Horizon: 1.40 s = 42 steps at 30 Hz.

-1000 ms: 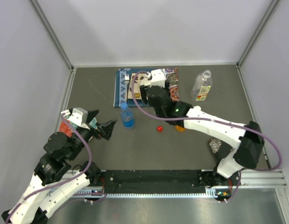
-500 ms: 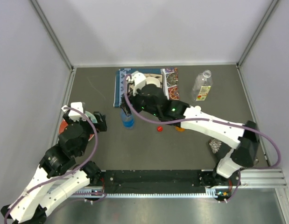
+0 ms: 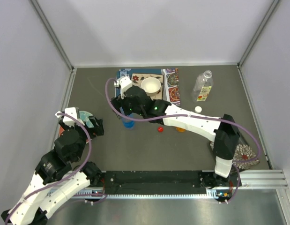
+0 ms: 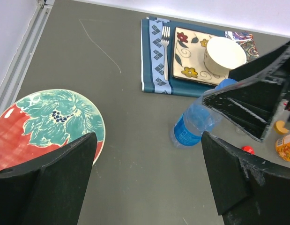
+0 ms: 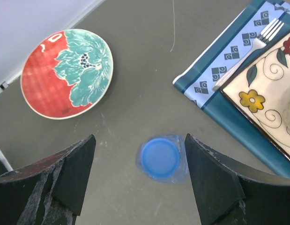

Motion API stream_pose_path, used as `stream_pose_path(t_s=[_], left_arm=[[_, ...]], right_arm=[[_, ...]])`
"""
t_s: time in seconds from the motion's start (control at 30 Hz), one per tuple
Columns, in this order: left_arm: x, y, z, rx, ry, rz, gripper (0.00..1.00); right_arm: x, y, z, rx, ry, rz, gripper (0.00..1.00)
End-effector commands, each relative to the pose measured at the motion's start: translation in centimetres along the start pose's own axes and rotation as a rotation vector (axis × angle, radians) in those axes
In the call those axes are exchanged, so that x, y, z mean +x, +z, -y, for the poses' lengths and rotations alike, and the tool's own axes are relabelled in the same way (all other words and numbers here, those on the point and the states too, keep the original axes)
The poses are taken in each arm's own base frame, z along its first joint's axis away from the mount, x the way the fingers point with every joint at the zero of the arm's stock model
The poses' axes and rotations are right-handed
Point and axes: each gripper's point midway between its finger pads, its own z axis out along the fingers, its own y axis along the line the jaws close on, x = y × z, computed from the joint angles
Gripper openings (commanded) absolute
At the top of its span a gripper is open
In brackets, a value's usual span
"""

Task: Unscrew the bottle caps

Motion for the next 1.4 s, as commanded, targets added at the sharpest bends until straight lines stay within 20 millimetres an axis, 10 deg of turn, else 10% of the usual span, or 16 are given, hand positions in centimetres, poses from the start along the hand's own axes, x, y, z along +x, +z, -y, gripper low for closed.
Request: stream_pose_path(t_s=[0.0,0.23,0.43,0.63,1.0,1.37], left_arm=[[0.3,0.0,0.2,0.015,-0.016,-0.001,0.99],[0.5,0.0,0.2,0.022,-0.013,0.005,0.99],[0.6,0.1,0.4,0.033,-0.006,0.004,0.99],[-0.6,-0.1,1.8,0.111,0.008,0.037,0.99],[-9.6,-2.6,13.0,0.623,-0.114,0.218,0.99],[-11.6,-8.7,23.4,1.264,0.038,0.153,0.99]], right_arm=[[-1.3,0.9,0.0,0.041,-0.002,0.035,0.77],[0.6,2.0,1.4,0.116,-0.02,-0.006,0.75],[1.1,1.6,1.6,0.121,-0.001,-0.013,0.48],[-2.7,-3.3,2.3,0.133,0.023,0.081,0.24],[-9.7,-16.5,3.3,0.091,0.194,0.281,0.0],[-11.6,-24.1,2.9,-0.058,0.374,0.336,0.0]])
